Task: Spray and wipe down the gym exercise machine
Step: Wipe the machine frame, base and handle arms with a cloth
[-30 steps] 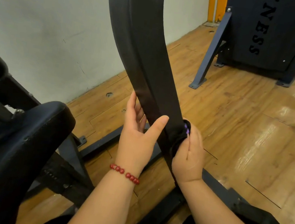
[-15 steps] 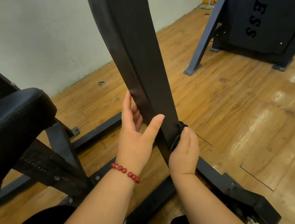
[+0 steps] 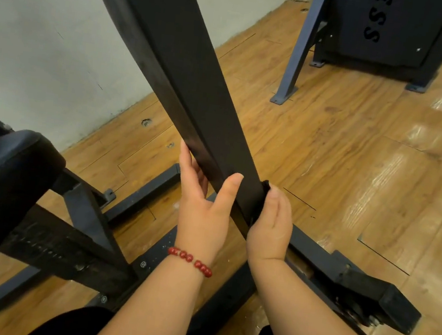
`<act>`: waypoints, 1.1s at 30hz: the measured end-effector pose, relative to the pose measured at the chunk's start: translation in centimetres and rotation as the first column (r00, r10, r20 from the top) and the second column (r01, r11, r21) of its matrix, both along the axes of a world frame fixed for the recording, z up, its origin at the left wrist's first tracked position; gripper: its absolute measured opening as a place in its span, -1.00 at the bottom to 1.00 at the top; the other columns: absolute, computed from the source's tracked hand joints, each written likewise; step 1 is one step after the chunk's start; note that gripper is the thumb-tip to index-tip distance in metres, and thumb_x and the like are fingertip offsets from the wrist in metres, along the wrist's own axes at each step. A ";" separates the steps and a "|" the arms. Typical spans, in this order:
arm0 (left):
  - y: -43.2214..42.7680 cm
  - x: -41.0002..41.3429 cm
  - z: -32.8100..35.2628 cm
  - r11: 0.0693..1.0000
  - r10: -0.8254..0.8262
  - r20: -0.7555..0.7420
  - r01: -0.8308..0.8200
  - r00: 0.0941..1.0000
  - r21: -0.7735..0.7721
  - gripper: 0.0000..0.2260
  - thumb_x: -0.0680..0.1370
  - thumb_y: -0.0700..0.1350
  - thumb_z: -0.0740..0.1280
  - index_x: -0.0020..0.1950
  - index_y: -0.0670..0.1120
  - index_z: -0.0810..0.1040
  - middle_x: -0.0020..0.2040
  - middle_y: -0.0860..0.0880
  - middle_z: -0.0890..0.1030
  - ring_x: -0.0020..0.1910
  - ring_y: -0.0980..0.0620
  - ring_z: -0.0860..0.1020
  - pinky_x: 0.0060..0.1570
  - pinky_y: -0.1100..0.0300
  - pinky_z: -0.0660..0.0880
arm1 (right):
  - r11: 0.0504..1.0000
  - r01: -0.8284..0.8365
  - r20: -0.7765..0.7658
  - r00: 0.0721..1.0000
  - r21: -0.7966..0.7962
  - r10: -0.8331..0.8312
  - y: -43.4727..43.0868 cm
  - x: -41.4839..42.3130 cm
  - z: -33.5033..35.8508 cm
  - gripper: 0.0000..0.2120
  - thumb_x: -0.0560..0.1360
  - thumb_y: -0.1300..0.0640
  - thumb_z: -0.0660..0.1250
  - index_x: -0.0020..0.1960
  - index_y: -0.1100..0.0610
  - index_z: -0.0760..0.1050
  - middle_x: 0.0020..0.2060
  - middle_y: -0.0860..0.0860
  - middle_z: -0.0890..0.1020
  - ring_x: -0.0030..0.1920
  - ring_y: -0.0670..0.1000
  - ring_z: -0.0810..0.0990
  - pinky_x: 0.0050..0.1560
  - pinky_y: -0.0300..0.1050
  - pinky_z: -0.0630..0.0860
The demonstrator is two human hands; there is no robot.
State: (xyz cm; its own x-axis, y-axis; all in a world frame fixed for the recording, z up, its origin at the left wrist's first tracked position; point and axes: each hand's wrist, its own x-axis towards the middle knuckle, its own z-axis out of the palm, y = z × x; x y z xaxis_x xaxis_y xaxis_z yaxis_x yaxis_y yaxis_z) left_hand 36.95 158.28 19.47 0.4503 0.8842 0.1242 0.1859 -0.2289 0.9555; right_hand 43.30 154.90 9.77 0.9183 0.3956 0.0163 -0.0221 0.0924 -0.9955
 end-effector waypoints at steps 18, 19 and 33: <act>-2.0 2.6 2.4 0.910 0.263 0.013 -0.252 0.965 0.330 -0.30 0.59 -0.08 0.30 0.53 0.15 -0.13 0.60 0.09 -0.06 0.55 0.22 -0.05 0.40 0.50 0.06 | 0.985 -0.171 0.156 0.973 0.010 0.168 0.0 1.7 6.5 -0.76 0.61 -0.08 0.10 -0.18 -0.21 0.45 -0.30 -0.22 0.54 -0.20 -0.18 0.53 -0.15 -0.27 0.45; -2.1 3.0 3.1 0.898 0.287 0.049 -0.286 0.957 0.335 -0.33 0.60 -0.07 0.28 0.53 0.15 -0.10 0.60 0.08 -0.03 0.56 0.20 -0.03 0.44 0.41 0.10 | 0.982 -0.189 0.197 0.963 -0.004 0.186 0.0 1.8 7.0 -0.78 0.63 -0.05 0.12 -0.12 -0.19 0.48 -0.24 -0.20 0.56 -0.14 -0.17 0.55 -0.11 -0.25 0.47; -7.3 -2.5 10.1 0.962 0.035 -0.414 0.082 0.910 0.262 -0.47 0.59 0.06 0.13 0.54 0.13 0.06 0.53 0.28 0.00 0.53 0.13 0.05 0.39 0.44 -0.03 | 0.714 -0.179 0.328 0.796 -0.677 0.509 -9.2 1.9 17.3 -0.73 0.53 0.20 0.35 0.22 0.18 0.57 0.20 0.05 0.58 0.22 0.10 0.52 0.29 -0.03 0.44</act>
